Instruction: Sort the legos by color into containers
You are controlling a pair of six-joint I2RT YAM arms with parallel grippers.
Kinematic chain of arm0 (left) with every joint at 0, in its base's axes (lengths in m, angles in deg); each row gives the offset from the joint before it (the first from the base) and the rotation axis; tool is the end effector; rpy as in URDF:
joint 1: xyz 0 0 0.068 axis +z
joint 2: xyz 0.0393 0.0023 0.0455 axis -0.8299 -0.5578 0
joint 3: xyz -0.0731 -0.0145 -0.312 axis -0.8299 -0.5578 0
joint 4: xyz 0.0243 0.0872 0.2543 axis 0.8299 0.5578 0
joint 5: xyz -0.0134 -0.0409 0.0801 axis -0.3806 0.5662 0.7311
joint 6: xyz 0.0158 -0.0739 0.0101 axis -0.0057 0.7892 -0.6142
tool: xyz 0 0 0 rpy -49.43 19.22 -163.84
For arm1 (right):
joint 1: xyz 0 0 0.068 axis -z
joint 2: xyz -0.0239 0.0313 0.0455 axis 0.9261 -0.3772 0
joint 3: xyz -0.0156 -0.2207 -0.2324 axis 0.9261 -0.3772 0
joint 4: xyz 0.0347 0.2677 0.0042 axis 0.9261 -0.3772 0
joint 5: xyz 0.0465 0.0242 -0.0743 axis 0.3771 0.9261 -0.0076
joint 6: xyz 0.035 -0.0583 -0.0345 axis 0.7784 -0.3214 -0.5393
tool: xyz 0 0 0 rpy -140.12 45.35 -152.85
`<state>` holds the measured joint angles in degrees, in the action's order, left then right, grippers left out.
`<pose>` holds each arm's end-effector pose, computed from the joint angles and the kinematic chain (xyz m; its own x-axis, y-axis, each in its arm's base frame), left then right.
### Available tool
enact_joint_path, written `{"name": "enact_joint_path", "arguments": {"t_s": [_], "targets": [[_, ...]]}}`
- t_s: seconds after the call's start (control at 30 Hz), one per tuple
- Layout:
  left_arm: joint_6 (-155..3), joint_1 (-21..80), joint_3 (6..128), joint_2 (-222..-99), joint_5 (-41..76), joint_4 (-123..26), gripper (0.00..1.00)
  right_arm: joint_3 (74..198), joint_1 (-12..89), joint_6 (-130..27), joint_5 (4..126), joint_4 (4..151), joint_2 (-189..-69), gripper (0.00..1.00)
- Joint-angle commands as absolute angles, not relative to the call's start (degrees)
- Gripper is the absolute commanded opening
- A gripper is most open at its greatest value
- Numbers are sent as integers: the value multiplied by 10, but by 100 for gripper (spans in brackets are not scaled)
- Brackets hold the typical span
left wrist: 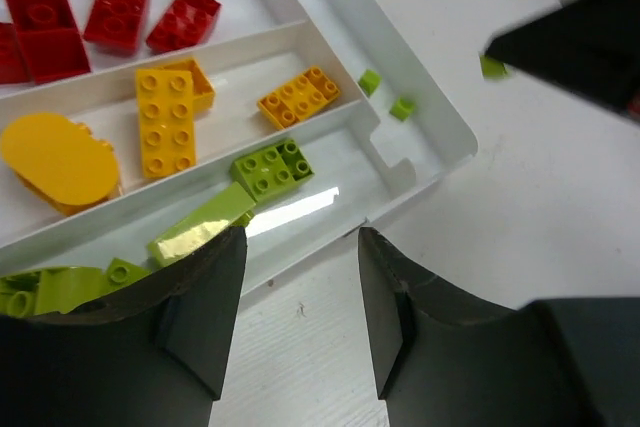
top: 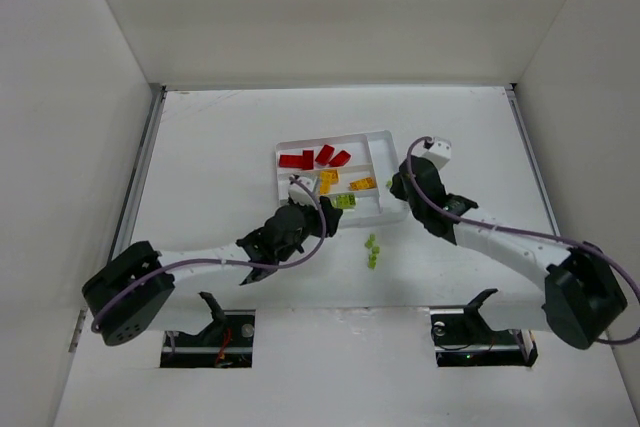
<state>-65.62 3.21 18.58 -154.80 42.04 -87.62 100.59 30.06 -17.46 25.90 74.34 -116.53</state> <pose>0.1755 -0.2020 0.2519 -0.2768 -0.2261 -0.9339 0.5331 0.7725 -0.3450 0.2321 0.1373 0.2693 -0.4305 0.3701 -0.8232 0.1424 0.9285 0.3430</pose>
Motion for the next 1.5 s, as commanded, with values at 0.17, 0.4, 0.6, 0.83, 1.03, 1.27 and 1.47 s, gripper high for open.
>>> {"name": "enact_joint_path", "arguments": {"t_s": [0.17,0.4,0.6,0.83,1.03,1.27,1.47], "targets": [[-710,-39,255,-1627,400,-893,49,1104,351,-242,285,839,-1323,27],[-733,-77,304,-1685,394,-850,51,1113,360,-244,274,859,-1322,56],[-762,-107,359,-1748,401,-791,45,1034,357,-227,257,876,-1250,56],[-779,-127,397,-1797,417,-757,36,934,359,-213,268,915,-1181,56],[-772,-123,413,-1823,422,-749,35,912,360,-212,279,936,-1186,56],[-754,-107,431,-1847,444,-726,32,901,358,-201,289,963,-1208,56],[-755,-104,439,-1855,447,-712,28,898,358,-198,300,970,-1214,55]]}}
